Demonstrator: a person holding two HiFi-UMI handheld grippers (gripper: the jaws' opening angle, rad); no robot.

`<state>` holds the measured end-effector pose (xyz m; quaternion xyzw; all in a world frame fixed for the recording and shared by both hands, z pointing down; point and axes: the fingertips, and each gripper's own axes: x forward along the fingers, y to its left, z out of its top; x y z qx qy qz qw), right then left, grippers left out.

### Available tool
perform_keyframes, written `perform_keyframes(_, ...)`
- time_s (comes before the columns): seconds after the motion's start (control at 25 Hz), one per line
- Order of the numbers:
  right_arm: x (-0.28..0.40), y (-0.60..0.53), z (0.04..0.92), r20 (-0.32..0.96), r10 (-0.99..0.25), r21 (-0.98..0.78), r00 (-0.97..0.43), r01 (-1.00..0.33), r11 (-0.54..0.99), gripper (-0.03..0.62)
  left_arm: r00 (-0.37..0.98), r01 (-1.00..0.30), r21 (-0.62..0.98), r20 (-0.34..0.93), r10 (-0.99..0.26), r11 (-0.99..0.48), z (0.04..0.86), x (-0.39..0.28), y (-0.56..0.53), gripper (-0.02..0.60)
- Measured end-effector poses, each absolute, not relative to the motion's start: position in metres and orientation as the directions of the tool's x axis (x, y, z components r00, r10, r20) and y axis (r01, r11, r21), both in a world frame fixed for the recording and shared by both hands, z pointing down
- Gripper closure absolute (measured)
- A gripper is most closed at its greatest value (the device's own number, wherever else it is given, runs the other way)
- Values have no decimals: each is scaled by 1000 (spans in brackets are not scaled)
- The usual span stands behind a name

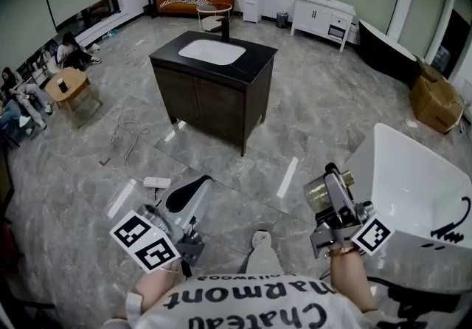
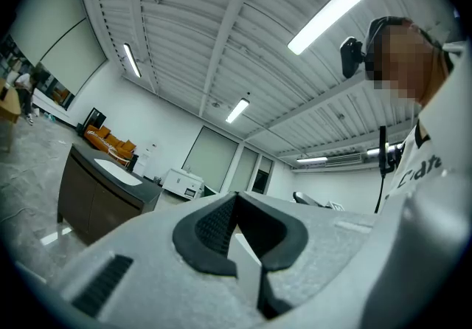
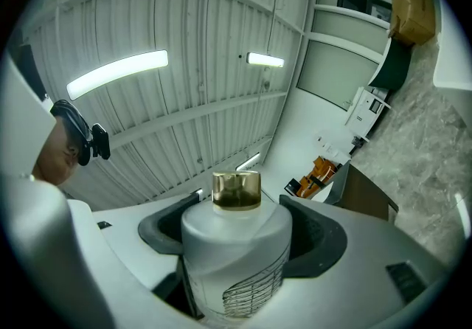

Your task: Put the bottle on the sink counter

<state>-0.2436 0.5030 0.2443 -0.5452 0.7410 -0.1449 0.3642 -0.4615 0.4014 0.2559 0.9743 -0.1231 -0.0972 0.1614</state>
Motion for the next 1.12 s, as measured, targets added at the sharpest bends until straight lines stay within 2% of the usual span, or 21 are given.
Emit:
perform_keyframes(0.2,-206,465,241,-391,-908,-615,-150,-691,379,247,940,-212,346,-182,-287,-914,249,-432,363,566)
perform_keyframes(0.48,-132,400,231,-417,-890,-590,-187,-689,421,247,948,-190,322,-184,-259,-928,240,-357,310,566)
perform_keyframes(0.68,-86,360,230,-419,-879,-581,-229,-676,453,247,929,-178,332,-252,-269,-926,230,-311,276,566)
perform_keyframes(1.04,-35,306,255,-378,-892,-604,-249,-664,441,247,929,-225,366,-199,-313,-903,260,-258,230,566)
perform_keyframes(1.12,-25,297,261,-374,-894,-610,-247,-660,438,247,931,-193,392,-218,-294,-900,261,-243,218,566)
